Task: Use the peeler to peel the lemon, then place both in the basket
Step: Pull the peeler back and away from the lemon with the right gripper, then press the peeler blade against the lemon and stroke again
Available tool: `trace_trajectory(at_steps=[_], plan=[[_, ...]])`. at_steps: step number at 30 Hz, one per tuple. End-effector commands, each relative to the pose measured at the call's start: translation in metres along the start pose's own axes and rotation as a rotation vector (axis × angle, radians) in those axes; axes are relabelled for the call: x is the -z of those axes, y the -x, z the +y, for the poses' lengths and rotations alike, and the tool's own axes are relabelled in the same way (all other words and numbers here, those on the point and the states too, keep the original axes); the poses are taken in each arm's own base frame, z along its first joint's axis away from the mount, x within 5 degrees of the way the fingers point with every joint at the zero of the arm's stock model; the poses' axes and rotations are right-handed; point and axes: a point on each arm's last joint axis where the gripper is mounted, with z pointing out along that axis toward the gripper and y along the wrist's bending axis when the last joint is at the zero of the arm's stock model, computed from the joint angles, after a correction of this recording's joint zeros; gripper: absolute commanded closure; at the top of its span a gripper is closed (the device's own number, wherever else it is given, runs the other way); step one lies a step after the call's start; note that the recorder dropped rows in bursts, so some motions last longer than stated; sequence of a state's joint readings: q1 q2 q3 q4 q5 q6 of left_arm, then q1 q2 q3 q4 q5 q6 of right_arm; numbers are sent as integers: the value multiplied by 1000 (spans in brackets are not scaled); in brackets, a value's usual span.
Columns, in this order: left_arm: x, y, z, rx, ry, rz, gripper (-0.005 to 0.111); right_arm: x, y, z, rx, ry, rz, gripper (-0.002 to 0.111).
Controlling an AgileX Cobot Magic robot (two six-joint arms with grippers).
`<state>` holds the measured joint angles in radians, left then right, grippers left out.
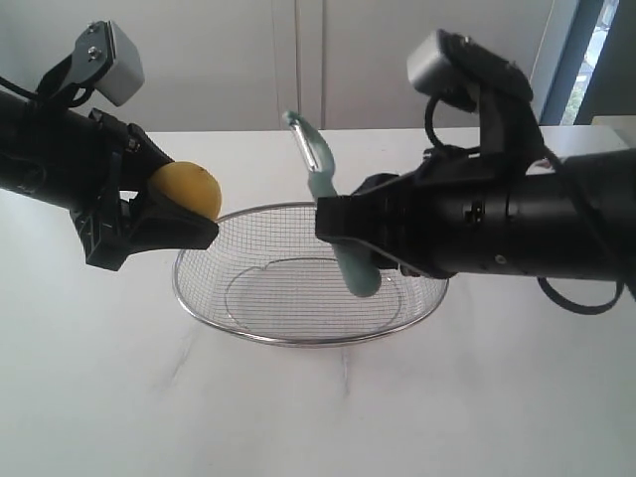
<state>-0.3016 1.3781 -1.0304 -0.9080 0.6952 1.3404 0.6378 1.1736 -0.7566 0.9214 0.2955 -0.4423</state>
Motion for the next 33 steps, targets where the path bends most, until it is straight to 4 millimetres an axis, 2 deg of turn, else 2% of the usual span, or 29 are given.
trace_trajectory(at_steps=[1,4,7,13,19,27,33], plan=[[1,1,-4,21,-26,-13,107,-18,-13,-18,-61,-82,28,108],[0,1,-3,21,-13,-14,107,-38,-23,-23,-126,-98,96,108],[0,1,-2,21,-11,-14,107,-55,-31,-20,-137,-95,154,108],[0,1,-2,21,-8,-14,107,-74,-30,1,-102,-41,187,108],[0,1,-2,21,-10,-14,107,-75,-21,20,-74,16,172,108],[0,1,-2,21,-10,-14,107,-74,-19,23,-74,30,175,108],[0,1,-2,21,-8,-14,107,-60,-10,29,-66,55,126,108]])
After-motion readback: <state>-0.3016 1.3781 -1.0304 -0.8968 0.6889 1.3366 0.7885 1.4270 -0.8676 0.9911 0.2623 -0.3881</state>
